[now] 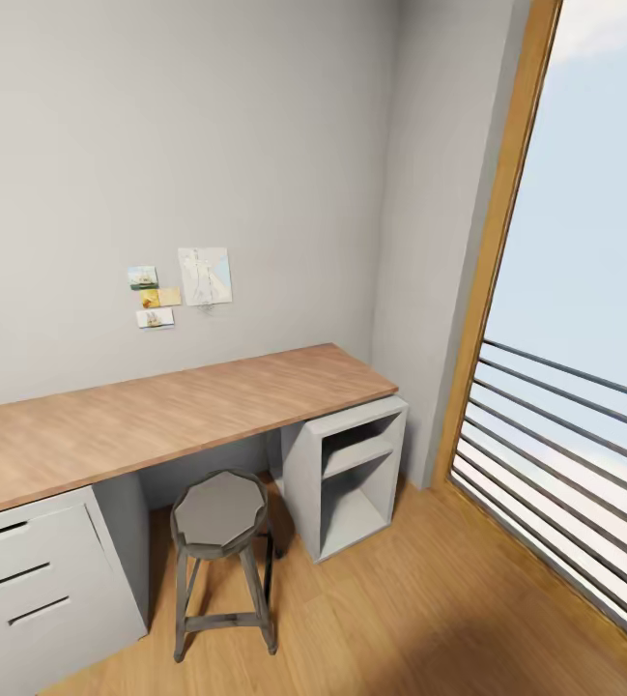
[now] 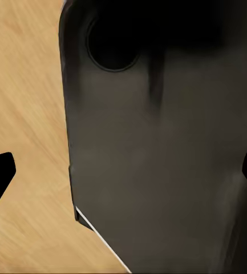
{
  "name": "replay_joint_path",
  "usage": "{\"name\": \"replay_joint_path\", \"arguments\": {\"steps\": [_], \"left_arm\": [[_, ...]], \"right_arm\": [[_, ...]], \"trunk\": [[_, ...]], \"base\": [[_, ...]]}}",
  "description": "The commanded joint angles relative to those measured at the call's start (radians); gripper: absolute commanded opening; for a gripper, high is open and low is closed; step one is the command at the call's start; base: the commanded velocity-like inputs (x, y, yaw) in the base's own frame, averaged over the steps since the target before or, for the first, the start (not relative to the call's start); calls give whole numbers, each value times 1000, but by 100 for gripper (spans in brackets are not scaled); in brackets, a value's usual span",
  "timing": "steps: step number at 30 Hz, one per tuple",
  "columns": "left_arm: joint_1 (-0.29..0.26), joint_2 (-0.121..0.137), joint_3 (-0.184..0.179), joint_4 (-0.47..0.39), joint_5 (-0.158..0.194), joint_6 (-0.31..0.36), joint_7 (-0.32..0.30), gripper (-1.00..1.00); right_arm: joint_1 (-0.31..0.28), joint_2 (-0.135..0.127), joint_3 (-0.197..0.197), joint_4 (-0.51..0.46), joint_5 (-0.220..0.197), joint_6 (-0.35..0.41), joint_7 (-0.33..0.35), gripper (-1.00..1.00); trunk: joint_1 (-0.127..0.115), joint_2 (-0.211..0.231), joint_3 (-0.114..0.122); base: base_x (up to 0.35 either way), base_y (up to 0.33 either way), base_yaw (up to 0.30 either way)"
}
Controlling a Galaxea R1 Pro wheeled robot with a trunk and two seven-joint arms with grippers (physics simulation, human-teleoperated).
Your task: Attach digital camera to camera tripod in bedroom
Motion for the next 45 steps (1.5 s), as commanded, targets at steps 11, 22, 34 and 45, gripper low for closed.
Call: {"name": "replay_joint_path", "arguments": {"steps": [11, 22, 34, 45], "left_arm": [[4, 9, 0, 0, -2, 0, 0, 100], [4, 9, 0, 0, -2, 0, 0, 100], [4, 9, 0, 0, -2, 0, 0, 100], [17, 38, -2, -1, 2, 1, -1, 100]], "right_arm": [[-11, 11, 5, -9, 6, 2, -6, 100], [-11, 11, 5, -9, 6, 2, -6, 100], [-11, 11, 5, -9, 6, 2, -6, 100], [-44, 8, 12, -27, 6, -3, -6, 100]], "trunk": [[0, 0, 0], [0, 0, 0], [0, 0, 0], [0, 0, 0]], "base": [[0, 0, 0], [0, 0, 0], [0, 0, 0], [0, 0, 0]]}}
